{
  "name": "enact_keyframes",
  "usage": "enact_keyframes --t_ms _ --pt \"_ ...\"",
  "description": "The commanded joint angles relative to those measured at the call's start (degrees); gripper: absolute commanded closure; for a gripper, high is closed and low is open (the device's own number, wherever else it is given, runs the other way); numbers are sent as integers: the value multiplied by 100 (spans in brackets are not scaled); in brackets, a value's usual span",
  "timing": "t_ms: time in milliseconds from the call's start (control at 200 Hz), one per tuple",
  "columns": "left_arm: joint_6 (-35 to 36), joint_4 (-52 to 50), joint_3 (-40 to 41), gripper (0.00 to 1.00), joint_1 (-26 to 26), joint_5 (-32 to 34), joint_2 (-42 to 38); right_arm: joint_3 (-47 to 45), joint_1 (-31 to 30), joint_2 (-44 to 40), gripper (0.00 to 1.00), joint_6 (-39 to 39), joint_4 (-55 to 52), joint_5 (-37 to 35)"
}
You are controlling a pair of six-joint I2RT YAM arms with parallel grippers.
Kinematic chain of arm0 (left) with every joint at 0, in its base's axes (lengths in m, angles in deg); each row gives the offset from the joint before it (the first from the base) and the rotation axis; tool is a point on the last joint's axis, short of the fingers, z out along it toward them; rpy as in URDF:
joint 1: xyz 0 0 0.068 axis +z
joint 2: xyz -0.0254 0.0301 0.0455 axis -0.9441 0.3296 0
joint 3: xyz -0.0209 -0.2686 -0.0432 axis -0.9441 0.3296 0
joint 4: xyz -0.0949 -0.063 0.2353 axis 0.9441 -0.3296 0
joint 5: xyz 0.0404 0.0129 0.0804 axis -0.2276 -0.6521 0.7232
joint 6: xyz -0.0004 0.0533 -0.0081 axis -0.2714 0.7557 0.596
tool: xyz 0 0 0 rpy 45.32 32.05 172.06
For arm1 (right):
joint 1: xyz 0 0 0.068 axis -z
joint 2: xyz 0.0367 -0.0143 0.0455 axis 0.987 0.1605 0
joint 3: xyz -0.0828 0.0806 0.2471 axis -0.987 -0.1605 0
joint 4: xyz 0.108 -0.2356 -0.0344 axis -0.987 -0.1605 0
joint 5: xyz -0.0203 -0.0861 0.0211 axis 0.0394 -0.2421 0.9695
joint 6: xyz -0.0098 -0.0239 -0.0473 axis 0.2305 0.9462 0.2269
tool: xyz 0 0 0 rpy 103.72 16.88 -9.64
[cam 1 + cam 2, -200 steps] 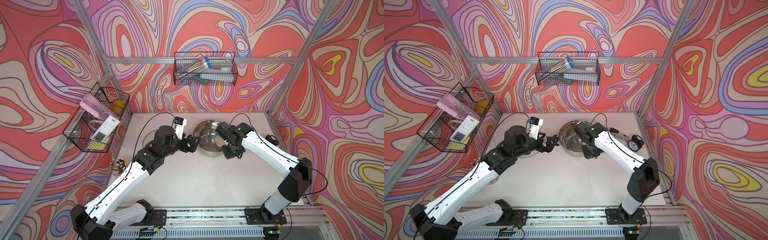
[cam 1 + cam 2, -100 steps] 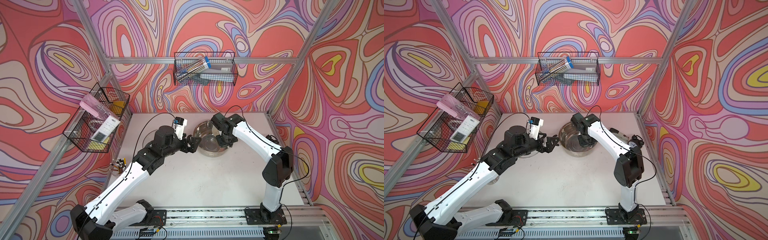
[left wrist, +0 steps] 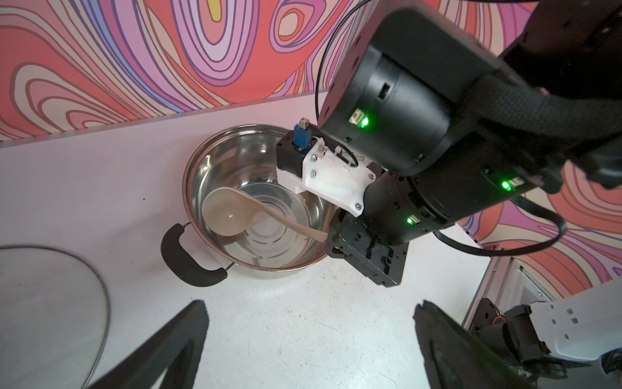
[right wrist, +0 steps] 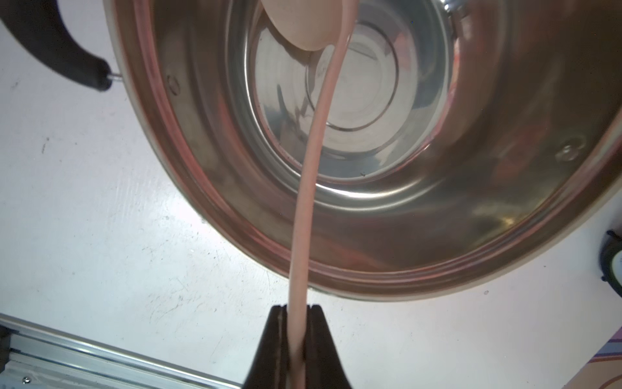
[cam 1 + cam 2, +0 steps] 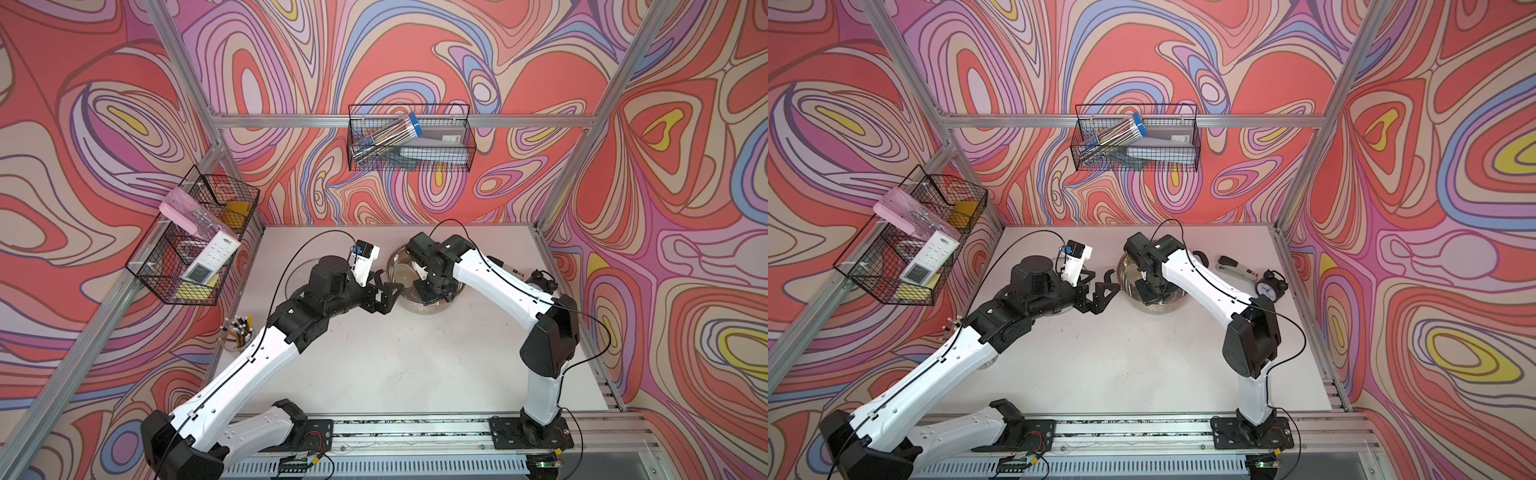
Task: Stir the soup with a spoon
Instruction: Stir the soup in the pan with a stick.
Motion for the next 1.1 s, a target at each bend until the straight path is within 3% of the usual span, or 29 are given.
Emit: enact_keyframes --t_ms 0,536,926,1097 --pt "538 -110 -31 1 -37 -212 -135 -183 9 -484 100 -82 1 18" --pt "759 -20 -182 1 -48 -181 -180 -1072 283 -1212 100 -334 -510 -663" --pt "716 29 -165 1 -57 -149 -148 112 658 -162 100 -146 -358 -1094" --pt "654 92 -122 1 -57 -175 -101 757 635 298 100 -12 -331 -674"
